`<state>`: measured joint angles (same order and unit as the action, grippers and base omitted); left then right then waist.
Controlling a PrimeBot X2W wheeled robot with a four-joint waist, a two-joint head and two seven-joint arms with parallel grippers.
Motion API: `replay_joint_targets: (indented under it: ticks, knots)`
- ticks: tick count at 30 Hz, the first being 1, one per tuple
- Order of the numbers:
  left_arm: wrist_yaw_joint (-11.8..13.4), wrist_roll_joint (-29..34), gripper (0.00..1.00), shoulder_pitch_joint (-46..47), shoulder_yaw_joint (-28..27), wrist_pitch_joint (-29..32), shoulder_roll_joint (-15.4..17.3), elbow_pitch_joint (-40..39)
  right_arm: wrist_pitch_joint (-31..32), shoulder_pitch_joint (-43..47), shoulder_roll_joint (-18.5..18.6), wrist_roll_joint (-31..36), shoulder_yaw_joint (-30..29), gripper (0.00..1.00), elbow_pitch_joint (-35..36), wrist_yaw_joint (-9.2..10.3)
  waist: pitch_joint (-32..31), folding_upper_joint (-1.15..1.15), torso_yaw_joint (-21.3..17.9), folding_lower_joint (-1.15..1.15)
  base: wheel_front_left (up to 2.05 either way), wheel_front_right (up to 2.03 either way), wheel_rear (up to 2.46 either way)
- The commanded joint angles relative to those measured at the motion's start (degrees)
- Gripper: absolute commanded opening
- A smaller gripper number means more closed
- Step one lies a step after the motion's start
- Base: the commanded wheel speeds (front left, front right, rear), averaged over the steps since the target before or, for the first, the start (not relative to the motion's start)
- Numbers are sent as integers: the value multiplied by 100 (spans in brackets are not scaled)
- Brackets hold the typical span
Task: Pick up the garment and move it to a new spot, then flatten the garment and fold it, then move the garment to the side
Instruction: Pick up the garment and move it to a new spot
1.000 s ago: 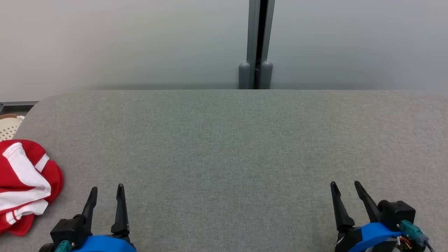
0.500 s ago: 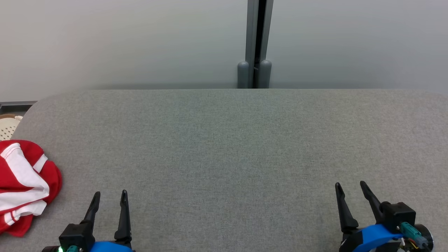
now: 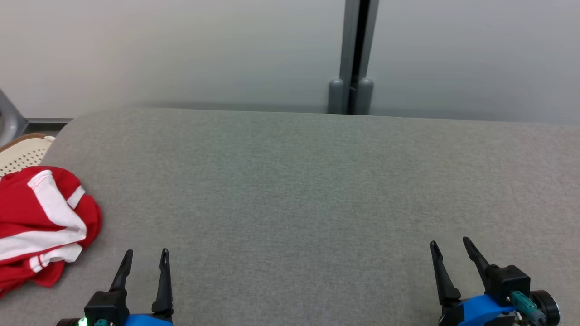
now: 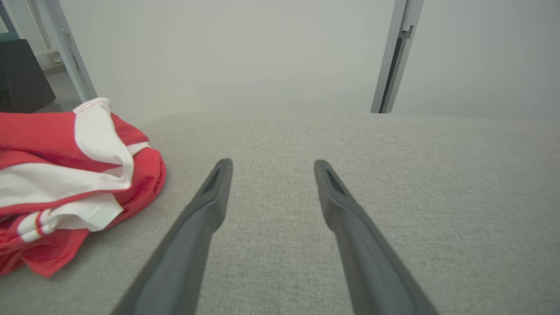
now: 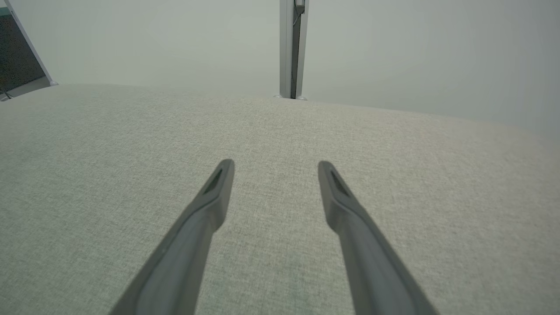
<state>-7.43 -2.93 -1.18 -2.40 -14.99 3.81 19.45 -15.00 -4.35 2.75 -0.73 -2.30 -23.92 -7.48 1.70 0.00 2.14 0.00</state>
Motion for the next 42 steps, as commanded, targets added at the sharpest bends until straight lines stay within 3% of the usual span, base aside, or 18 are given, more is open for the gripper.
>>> replay_joint_targets:
  ticks: [1,19,24,31,42]
  knots:
    - [-9,5,100,41,-4,-28,8,-10,-27,55,26,18,38,100,-9,-2,72,0,165,0,0,0,0]
    - [109,-154,100,-264,-723,-28,-80,26,-25,-164,27,-70,1012,100,-205,-2,157,0,2713,0,0,0,0]
    - [259,-331,100,-437,-1089,-27,-96,-114,-25,-445,28,-74,1519,100,-348,-2,316,0,2864,0,0,0,0]
    - [366,-577,100,-487,-1092,-27,-91,-145,-25,-668,28,-84,1764,100,-534,-2,409,0,2889,0,0,0,0]
    - [39,-602,100,192,-974,-24,-88,70,-24,-373,27,115,1283,100,-376,-2,467,0,2808,0,0,0,0]
